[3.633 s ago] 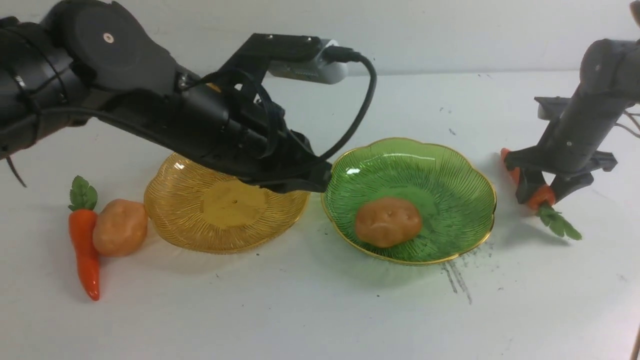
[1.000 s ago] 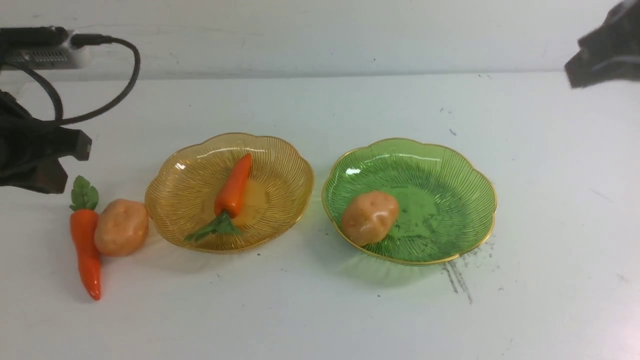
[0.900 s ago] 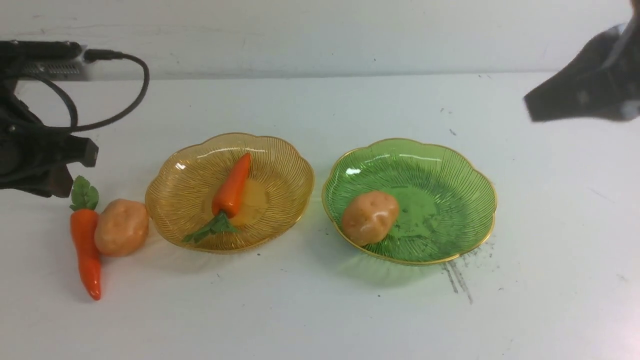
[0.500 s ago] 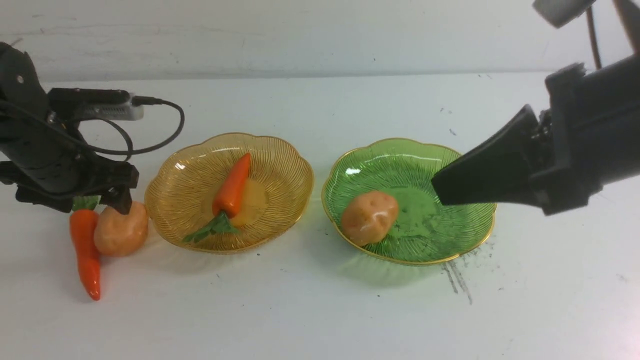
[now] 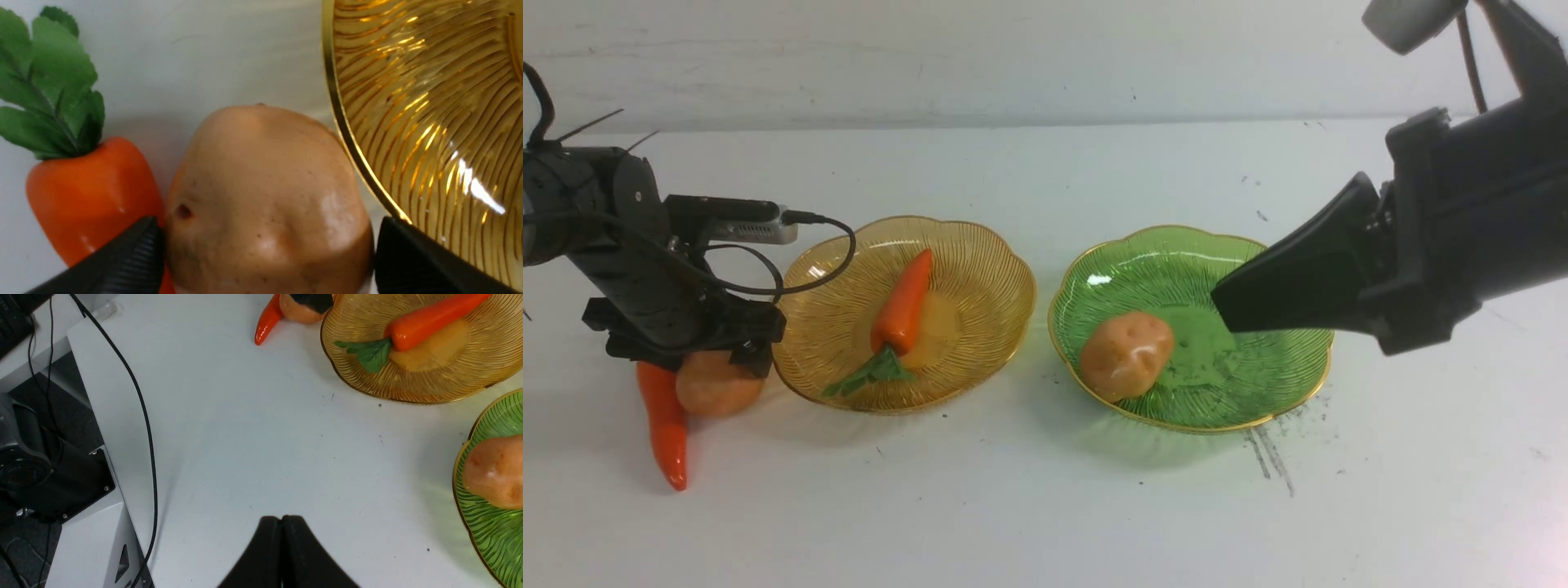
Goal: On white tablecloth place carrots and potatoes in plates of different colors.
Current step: 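Pick up the potato beside the plates and place it on a plate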
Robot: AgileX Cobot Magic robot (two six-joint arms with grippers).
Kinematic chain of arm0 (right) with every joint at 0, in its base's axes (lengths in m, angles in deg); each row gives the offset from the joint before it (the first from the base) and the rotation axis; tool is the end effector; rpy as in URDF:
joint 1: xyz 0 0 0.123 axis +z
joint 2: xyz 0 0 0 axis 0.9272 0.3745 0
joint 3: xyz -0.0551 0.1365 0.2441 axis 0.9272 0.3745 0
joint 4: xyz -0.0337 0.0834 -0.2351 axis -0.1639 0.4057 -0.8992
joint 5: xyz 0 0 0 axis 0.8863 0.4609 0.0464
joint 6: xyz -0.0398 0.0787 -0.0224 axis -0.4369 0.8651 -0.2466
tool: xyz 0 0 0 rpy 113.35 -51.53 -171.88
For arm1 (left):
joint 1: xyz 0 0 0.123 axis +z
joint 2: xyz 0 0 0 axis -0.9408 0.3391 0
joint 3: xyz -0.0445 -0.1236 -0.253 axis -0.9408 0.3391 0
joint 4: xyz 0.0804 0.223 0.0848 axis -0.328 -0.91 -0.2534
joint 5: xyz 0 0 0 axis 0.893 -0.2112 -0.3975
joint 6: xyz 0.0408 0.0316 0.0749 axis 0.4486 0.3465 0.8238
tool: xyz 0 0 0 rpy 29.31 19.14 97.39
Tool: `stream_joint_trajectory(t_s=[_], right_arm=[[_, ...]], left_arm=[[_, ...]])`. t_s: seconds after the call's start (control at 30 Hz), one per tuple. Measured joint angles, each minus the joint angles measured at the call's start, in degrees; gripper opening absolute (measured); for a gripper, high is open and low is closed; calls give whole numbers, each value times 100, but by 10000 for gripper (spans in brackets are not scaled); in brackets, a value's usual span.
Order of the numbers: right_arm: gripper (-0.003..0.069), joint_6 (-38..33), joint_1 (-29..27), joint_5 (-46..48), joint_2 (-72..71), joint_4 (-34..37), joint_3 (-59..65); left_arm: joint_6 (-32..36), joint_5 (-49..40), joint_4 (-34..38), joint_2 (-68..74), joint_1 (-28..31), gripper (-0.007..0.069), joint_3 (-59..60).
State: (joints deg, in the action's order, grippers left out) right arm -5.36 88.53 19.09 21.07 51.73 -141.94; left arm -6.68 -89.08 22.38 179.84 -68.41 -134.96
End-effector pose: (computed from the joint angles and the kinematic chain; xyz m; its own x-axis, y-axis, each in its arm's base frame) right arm 0.1997 0.1396 0.3907 -0.5446 -0.4572 -0.7031 -0.8246 0.4450 0.3493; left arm 0.3871 0.0139 0.1830 -0.9473 0.0557 -0.3156 0.0429 0.9980 0.0474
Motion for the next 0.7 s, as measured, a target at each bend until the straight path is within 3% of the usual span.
stream_joint_trajectory(t_s=[0.37,0.7], right_arm=[[-15,-11,2,-129,0,0,0],[-15,75,2,-129,0,-64,0]], left_arm=[[0,18,-69,128,0,601,-30],[-142,-965,-327,-203,0,601,-294]])
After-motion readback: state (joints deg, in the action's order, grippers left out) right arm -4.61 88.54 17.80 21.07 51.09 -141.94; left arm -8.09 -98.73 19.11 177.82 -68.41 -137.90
